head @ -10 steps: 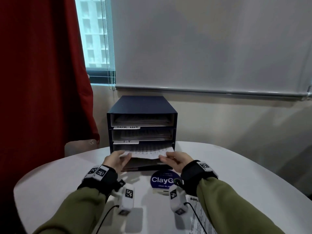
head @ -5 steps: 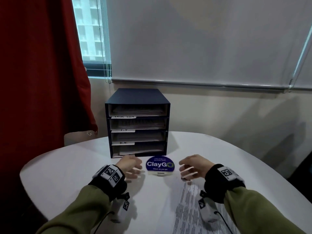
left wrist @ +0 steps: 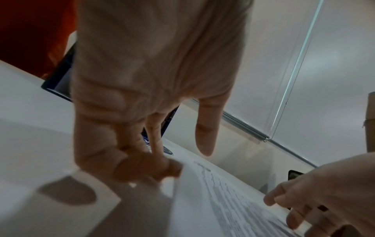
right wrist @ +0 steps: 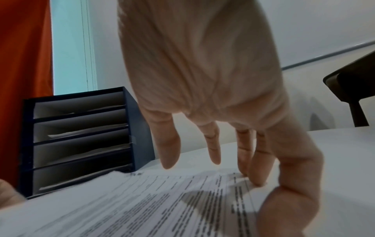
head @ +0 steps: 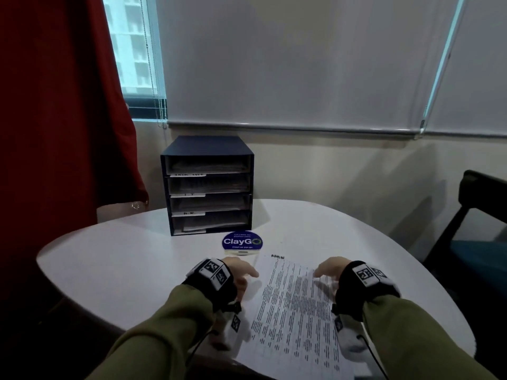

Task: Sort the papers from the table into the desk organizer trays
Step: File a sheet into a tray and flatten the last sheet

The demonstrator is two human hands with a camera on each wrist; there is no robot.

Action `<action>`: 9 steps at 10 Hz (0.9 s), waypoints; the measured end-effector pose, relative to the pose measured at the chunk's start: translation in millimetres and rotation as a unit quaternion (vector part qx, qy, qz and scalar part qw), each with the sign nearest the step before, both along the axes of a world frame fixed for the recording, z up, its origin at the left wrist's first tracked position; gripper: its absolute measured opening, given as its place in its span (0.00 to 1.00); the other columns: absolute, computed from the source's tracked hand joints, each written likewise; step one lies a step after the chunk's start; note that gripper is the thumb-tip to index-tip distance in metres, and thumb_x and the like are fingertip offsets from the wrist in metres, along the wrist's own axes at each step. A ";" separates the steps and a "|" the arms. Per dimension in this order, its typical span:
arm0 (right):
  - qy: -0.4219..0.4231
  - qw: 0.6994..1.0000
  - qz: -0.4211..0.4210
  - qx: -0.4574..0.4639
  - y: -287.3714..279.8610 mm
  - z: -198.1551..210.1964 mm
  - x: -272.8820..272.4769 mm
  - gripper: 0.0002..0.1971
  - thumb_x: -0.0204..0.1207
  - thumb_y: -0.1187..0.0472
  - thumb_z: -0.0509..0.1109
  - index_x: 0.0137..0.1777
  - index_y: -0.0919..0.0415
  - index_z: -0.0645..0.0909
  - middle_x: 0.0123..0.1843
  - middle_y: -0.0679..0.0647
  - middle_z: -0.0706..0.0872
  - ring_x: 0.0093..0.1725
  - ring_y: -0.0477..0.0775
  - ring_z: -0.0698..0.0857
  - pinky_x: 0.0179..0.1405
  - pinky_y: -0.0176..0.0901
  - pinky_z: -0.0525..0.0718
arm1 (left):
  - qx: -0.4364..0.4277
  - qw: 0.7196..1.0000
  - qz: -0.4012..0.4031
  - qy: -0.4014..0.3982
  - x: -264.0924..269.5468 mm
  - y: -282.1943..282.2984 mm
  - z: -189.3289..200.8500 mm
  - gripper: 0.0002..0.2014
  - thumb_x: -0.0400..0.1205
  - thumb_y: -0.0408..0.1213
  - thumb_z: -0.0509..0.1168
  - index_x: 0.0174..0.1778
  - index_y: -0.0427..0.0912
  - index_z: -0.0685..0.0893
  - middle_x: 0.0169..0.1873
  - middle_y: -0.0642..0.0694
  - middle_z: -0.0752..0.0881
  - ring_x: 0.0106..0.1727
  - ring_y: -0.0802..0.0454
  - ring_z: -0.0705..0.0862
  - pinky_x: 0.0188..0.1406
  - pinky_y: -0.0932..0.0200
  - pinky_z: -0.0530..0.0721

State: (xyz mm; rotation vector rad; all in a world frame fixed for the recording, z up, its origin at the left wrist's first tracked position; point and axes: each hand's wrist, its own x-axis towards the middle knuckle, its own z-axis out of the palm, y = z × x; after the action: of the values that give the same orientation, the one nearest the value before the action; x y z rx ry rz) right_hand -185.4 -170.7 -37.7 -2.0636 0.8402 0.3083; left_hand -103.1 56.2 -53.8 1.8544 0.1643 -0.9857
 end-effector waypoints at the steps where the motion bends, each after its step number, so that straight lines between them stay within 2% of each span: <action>1: 0.000 1.000 0.016 -0.002 7.9 4.2 -0.2 0.11 0.77 0.64 0.70 0.36 0.56 0.73 0.41 0.53 0.77 0.52 0.58 0.77 0.67 0.50 0.81 | 0.080 0.988 -0.067 -0.112 0.4 4.6 6.9 0.09 0.79 0.36 0.68 0.34 0.40 0.79 0.33 0.47 0.81 0.35 0.51 0.82 0.36 0.63 0.78; 2: -0.004 0.999 0.036 -0.034 19.9 11.6 4.6 0.07 0.81 0.58 0.67 0.53 0.61 0.79 0.58 0.58 0.80 0.52 0.57 0.82 0.59 0.46 0.79 | 0.079 0.982 -0.057 -0.163 9.9 18.5 7.3 0.09 0.79 0.30 0.65 0.33 0.39 0.77 0.36 0.44 0.80 0.39 0.48 0.81 0.33 0.61 0.77; 3: -0.039 0.995 0.041 -0.079 29.9 9.7 17.8 0.23 0.81 0.55 0.66 0.72 0.65 0.71 0.66 0.59 0.76 0.70 0.62 0.75 0.62 0.51 0.78 | 0.044 0.982 0.022 -0.182 28.6 46.0 8.3 0.05 0.81 0.26 0.58 0.39 0.33 0.74 0.31 0.42 0.73 0.31 0.48 0.76 0.24 0.60 0.74; 4: -0.069 0.997 0.014 0.034 47.0 6.1 28.4 0.19 0.81 0.60 0.66 0.69 0.65 0.72 0.57 0.59 0.73 0.61 0.61 0.78 0.38 0.46 0.80 | 0.027 0.976 0.111 -0.184 44.8 74.2 8.3 0.02 0.83 0.24 0.54 0.45 0.31 0.71 0.31 0.42 0.71 0.49 0.44 0.81 0.25 0.58 0.75; 5: -0.035 0.990 -0.003 0.135 62.6 1.7 40.5 0.16 0.78 0.59 0.70 0.61 0.67 0.76 0.55 0.61 0.78 0.37 0.56 0.79 0.24 0.35 0.77 | 0.029 0.971 0.151 -0.182 67.4 95.9 -2.3 0.05 0.82 0.23 0.55 0.42 0.35 0.72 0.29 0.44 0.69 0.46 0.45 0.71 0.36 0.54 0.74; 6: -0.019 0.988 0.003 0.150 73.8 -7.2 59.1 0.07 0.78 0.61 0.69 0.45 0.63 0.75 0.46 0.59 0.78 0.31 0.52 0.77 0.21 0.32 0.75 | 0.047 0.969 0.169 -0.174 89.2 110.1 -13.0 0.16 0.80 0.22 0.54 0.25 0.35 0.67 0.19 0.41 0.68 0.24 0.42 0.66 0.21 0.62 0.62; 7: -0.027 0.984 0.016 0.177 76.6 -16.2 80.4 0.09 0.78 0.64 0.68 0.39 0.58 0.72 0.39 0.54 0.75 0.33 0.50 0.75 0.26 0.36 0.75 | 0.018 0.964 0.211 -0.161 115.5 117.3 -25.7 0.16 0.81 0.23 0.55 0.26 0.34 0.70 0.17 0.42 0.72 0.24 0.46 0.67 0.23 0.61 0.63; 8: -0.014 0.977 -0.016 0.214 80.0 -16.7 84.5 0.07 0.77 0.65 0.69 0.38 0.61 0.76 0.31 0.53 0.78 0.24 0.48 0.77 0.28 0.37 0.77 | -0.012 0.965 0.214 -0.149 120.3 116.0 -25.5 0.08 0.82 0.24 0.58 0.36 0.34 0.74 0.31 0.41 0.74 0.31 0.46 0.73 0.32 0.58 0.72; 9: -0.008 0.972 -0.018 0.233 88.0 -18.0 86.3 0.06 0.71 0.64 0.74 0.43 0.63 0.80 0.36 0.55 0.82 0.24 0.50 0.85 0.33 0.47 0.85 | 0.033 0.973 0.170 -0.152 123.2 116.3 -23.5 0.06 0.79 0.32 0.65 0.48 0.33 0.78 0.45 0.38 0.80 0.48 0.42 0.79 0.46 0.55 0.75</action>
State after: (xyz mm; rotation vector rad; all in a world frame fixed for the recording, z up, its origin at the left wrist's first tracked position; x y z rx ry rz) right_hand -99.1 -82.7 -55.7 -1.6090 0.7130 0.4247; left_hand 20.1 172.5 -77.3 1.9312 0.3200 -0.4599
